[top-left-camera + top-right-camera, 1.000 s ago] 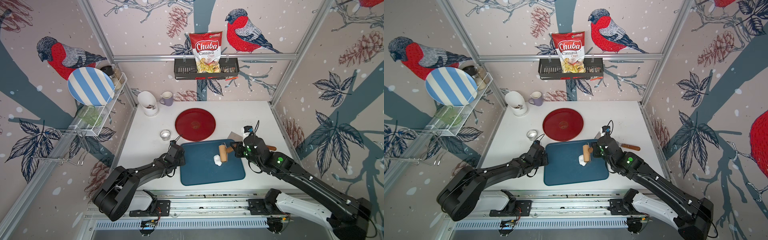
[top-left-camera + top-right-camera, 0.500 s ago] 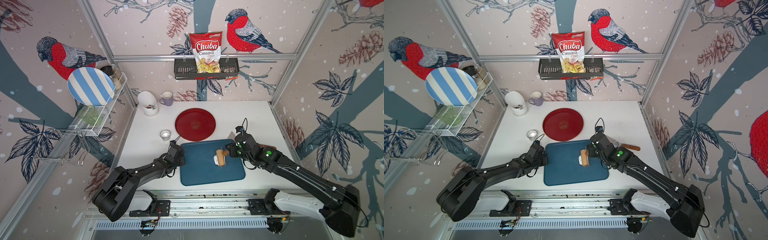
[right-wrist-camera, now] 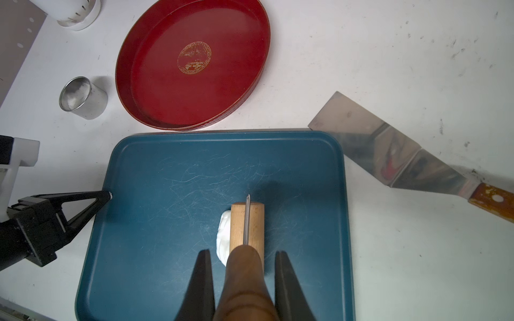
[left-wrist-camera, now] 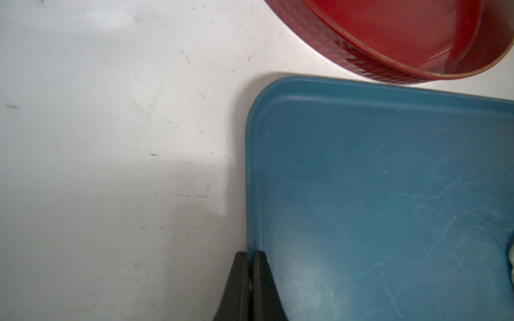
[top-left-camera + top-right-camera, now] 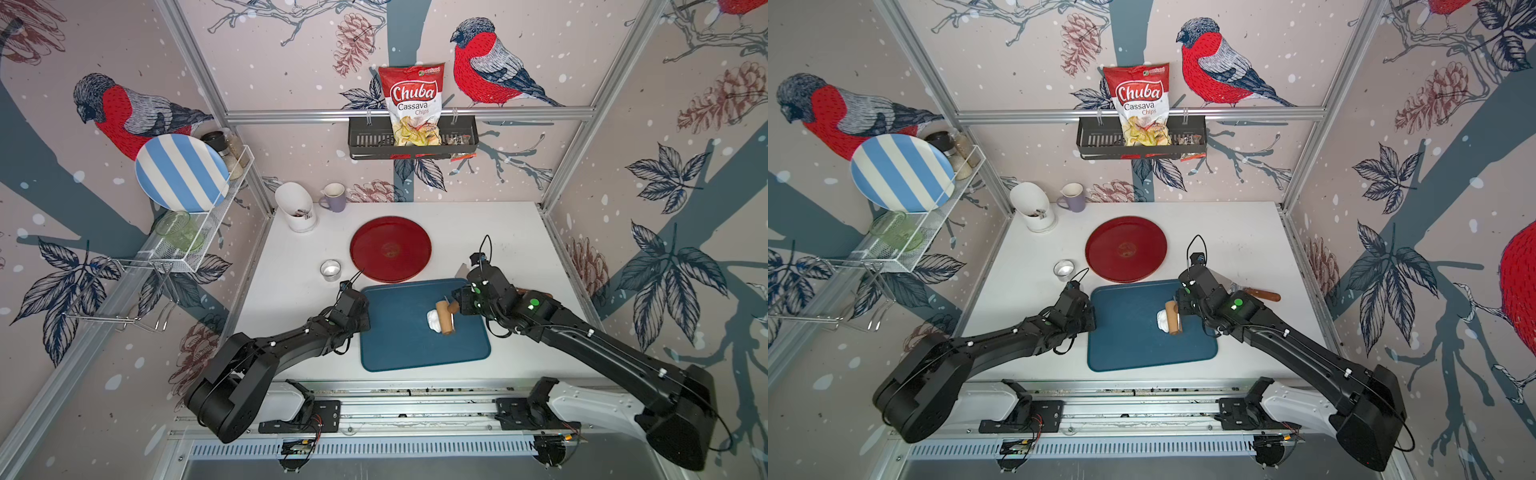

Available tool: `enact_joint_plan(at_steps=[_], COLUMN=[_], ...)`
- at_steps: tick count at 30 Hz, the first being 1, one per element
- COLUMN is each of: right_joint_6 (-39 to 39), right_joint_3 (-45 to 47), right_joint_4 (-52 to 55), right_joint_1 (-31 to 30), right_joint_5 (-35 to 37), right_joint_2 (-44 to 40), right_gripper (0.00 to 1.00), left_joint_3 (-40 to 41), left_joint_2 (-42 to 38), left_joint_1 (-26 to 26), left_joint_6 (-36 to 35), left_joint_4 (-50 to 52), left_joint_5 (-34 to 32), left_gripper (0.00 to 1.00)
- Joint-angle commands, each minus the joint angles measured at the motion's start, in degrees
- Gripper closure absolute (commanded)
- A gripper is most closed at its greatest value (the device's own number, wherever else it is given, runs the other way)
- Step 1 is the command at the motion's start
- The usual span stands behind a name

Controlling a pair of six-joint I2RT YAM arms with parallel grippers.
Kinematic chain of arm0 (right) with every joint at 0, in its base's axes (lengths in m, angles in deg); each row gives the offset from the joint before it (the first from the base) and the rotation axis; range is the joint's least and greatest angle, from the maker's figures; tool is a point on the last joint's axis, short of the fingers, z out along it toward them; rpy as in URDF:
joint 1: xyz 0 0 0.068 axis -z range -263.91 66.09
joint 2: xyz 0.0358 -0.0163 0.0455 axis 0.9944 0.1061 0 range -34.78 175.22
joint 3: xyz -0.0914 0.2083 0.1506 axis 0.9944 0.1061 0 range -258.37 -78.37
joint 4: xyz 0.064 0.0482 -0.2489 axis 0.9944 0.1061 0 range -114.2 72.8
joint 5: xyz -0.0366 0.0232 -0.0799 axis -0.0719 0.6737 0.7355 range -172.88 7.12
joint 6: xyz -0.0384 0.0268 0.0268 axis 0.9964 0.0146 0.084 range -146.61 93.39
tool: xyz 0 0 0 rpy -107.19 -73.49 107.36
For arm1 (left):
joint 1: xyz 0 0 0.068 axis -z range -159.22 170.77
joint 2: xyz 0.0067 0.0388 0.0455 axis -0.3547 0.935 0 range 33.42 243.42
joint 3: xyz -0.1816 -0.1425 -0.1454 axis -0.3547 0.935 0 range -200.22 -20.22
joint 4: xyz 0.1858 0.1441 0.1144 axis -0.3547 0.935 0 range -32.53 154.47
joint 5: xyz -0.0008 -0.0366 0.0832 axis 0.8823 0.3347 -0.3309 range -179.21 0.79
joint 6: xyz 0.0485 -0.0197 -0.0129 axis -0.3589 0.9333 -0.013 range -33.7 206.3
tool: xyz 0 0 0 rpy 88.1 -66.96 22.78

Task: Roll out the dumpling wrappers from the dough
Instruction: Flatten out the dough on the work surface.

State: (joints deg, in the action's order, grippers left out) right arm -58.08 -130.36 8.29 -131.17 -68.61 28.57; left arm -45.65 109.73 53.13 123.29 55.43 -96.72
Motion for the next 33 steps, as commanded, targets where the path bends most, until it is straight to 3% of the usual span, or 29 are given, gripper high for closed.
enact_joint_plan(at_steps=[1,33], right_joint_6=[-0.1,0.1], right_joint_3=[-2.0,-3.1], right_joint_4=[-0.8,5.7], right_joint_1=[-0.1,-0.3], right_joint_5=[0.0,-0.1], right_joint_2=[-1.1,6.9], right_gripper=[1.00,1.00], left_joint_3=[0.2,0.4], left_joint_2=[0.1,-0.6], left_joint_1=[-0.2,-0.1], left_joint_6=[-0.7,-0.5], left_joint_4=[2.6,2.7], left_joint_5=[0.5,0.3], left_gripper=[1.00,1.00])
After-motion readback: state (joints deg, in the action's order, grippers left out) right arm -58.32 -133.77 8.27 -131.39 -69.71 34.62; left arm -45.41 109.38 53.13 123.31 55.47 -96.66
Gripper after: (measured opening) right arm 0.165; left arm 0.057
